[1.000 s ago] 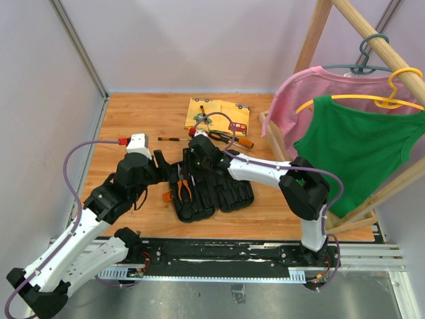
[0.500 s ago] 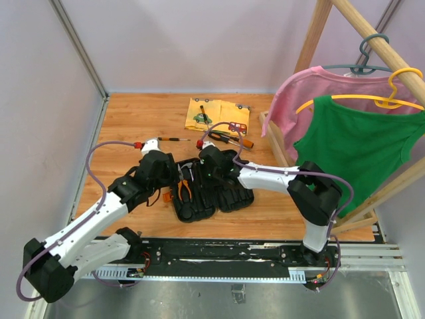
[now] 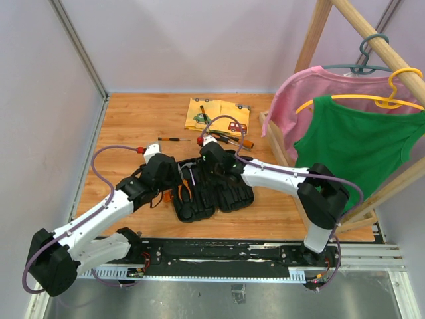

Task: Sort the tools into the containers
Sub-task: Move the storage box to the center of the board.

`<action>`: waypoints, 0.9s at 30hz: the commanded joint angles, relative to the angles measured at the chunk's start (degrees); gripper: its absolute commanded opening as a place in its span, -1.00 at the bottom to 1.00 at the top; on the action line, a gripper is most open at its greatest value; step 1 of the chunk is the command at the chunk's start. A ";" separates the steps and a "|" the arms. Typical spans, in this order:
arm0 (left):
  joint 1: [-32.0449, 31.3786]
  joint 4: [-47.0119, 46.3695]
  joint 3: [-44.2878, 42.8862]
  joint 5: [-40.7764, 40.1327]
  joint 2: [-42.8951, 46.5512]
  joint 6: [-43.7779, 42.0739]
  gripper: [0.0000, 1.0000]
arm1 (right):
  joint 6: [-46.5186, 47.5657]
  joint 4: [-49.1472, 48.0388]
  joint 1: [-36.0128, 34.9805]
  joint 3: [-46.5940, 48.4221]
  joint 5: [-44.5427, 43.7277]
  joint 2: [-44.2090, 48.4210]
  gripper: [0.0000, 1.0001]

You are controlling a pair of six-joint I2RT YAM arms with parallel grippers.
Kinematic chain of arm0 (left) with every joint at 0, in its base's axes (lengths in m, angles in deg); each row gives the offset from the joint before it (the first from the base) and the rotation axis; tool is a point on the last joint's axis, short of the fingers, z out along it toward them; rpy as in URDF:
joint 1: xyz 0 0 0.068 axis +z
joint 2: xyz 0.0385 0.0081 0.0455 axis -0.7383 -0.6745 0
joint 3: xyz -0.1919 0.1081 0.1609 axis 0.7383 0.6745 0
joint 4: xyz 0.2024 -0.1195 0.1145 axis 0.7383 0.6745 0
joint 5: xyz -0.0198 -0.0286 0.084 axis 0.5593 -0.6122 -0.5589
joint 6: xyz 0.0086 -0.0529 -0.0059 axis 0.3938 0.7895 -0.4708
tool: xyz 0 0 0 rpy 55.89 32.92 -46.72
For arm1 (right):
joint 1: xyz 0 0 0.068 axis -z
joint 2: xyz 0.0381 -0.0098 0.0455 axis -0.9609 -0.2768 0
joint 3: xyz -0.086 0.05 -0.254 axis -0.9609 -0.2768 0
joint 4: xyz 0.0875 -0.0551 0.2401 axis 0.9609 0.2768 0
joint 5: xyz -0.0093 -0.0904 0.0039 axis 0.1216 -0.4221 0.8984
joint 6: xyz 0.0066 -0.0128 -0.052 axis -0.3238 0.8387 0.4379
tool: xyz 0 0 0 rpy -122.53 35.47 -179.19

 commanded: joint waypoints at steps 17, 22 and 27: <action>2.90 -2.36 4.14 1.00 3.77 -0.41 0.50 | 5.40 11.05 1.66 6.42 -4.20 -8.86 -0.19; 2.92 -3.68 4.31 2.21 3.36 -1.35 0.50 | 6.00 14.32 1.59 4.43 -5.81 -8.35 -0.40; 2.92 -4.90 5.09 3.29 2.92 -1.88 0.50 | 5.25 15.13 1.51 -0.23 -8.03 -5.01 -0.53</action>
